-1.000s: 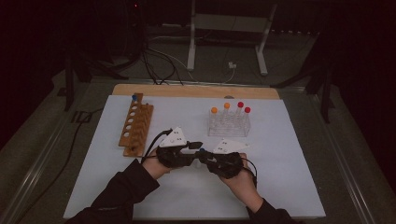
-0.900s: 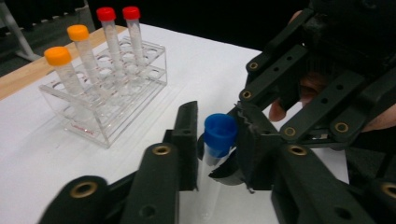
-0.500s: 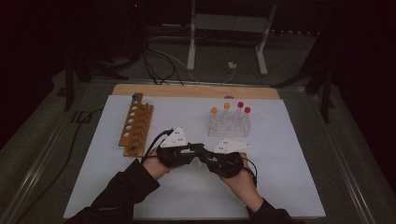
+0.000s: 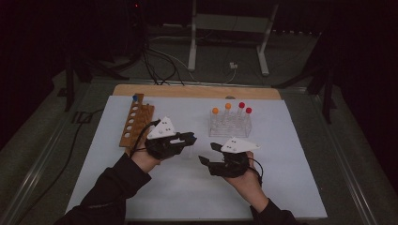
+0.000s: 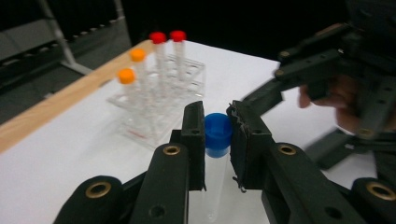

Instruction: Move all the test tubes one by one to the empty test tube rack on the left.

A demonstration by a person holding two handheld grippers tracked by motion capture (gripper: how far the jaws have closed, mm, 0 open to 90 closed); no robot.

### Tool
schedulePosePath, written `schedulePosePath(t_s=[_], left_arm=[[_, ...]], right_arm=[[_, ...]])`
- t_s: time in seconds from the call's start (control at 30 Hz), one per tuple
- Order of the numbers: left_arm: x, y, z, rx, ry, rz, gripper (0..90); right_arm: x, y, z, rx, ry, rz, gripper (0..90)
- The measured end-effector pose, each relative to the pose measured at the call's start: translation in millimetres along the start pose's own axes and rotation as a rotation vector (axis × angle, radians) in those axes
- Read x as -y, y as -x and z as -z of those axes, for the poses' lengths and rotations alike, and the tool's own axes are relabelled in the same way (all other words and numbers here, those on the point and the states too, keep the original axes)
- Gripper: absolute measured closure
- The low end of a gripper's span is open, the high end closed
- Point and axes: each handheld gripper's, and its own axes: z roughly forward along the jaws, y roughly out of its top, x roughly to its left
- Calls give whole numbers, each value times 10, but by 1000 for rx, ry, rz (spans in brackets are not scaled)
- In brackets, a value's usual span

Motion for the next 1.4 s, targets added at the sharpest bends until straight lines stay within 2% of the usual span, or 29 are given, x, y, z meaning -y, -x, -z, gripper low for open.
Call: schedulePosePath(t_s=[0.23, 0.33, 0.43, 0.63, 0.77, 0.93, 0.97, 1.4], left_arm=[[0, -161, 133, -66, -2, 15, 777], [-16, -230, 193, -96, -6, 13, 777], [-38, -311, 266, -129, -2, 15, 777], [-63, -507, 423, -186, 10, 44, 777], [-69, -656, 533, -242, 13, 57, 777], [-89, -821, 663, -285, 37, 86, 777], [-89, -862, 690, -304, 43, 93, 777], [24, -1243, 808, -462, 18, 125, 777]], right_arm=[[-19, -27, -8, 11, 15, -3, 49], [-19, -35, -21, 5, 5, -8, 0], [-15, -31, -18, -18, 9, -10, 0], [-17, -17, 5, -23, 23, -7, 0], [-21, -15, 20, -29, 33, -4, 0], [-17, -9, 19, -27, 32, -7, 0], [-15, -7, 16, -28, 33, -6, 0], [-16, -13, 9, -33, 34, -4, 0]])
